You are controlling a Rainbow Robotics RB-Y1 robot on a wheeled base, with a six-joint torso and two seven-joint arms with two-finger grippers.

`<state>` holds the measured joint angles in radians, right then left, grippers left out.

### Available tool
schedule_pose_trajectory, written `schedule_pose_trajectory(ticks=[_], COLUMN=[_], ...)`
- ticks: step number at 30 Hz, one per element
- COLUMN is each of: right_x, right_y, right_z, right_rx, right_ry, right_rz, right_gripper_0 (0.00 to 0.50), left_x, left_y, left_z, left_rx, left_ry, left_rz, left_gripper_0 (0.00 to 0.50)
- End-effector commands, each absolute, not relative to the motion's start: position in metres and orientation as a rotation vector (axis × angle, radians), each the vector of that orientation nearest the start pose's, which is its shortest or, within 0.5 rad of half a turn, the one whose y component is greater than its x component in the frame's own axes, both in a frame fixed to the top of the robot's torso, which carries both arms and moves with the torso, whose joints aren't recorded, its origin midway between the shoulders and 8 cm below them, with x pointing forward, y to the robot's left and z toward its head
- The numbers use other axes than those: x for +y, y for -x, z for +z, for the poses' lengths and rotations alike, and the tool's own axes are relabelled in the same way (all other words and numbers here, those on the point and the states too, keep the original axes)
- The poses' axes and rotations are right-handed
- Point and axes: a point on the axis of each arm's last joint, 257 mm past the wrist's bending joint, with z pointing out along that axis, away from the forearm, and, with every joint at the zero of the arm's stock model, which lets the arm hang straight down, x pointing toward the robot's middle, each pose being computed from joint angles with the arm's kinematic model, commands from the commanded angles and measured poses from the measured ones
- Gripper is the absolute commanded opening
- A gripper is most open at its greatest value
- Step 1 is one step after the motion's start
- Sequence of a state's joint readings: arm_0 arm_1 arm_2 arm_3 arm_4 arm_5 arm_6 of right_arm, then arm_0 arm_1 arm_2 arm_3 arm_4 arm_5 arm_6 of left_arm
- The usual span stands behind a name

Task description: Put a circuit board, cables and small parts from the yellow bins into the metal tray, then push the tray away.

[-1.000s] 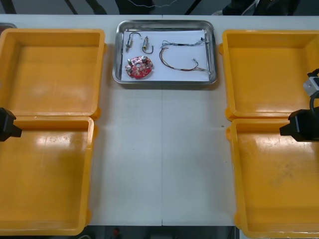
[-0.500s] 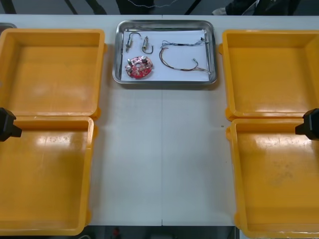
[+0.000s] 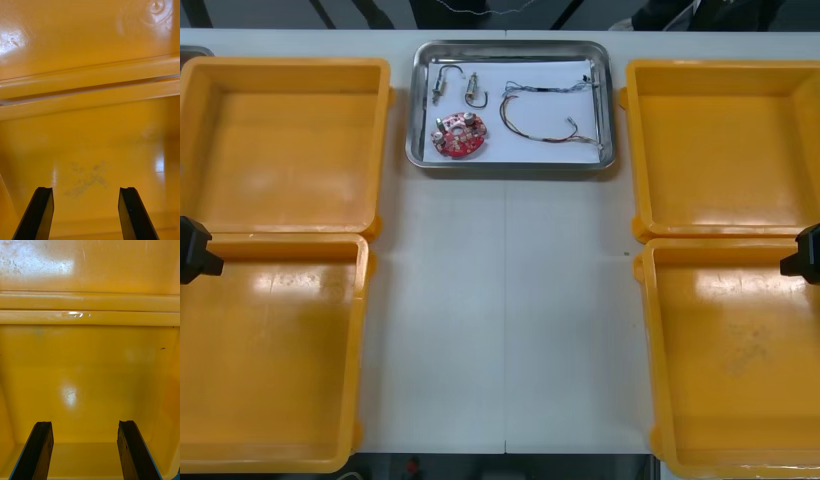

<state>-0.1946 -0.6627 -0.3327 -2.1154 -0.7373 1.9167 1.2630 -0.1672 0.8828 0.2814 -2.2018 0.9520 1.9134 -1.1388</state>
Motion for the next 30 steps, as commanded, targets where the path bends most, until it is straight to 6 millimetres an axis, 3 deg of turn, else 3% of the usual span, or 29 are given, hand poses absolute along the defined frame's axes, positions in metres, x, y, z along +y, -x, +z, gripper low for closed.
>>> schedule_pose_trajectory(ticks=[1,30], right_x=[-0.3941,-0.3941], right_y=[-0.3844,-0.3844], right_z=[-0.169,-0.169], right_rx=[2.657,2.657], right_ry=[-0.186,-0.186], right_rz=[-0.003,-0.003], right_gripper_0=[0.5,0.5], left_x=[0.3882,0.3882], left_y=[-0.3598,-0.3598], left_z=[-0.1417,-0.1417], left_rx=[2.693,2.693], left_ry=[0.017,0.017], left_rz=[0.101,0.101], left_gripper_0=[0.5,0.5])
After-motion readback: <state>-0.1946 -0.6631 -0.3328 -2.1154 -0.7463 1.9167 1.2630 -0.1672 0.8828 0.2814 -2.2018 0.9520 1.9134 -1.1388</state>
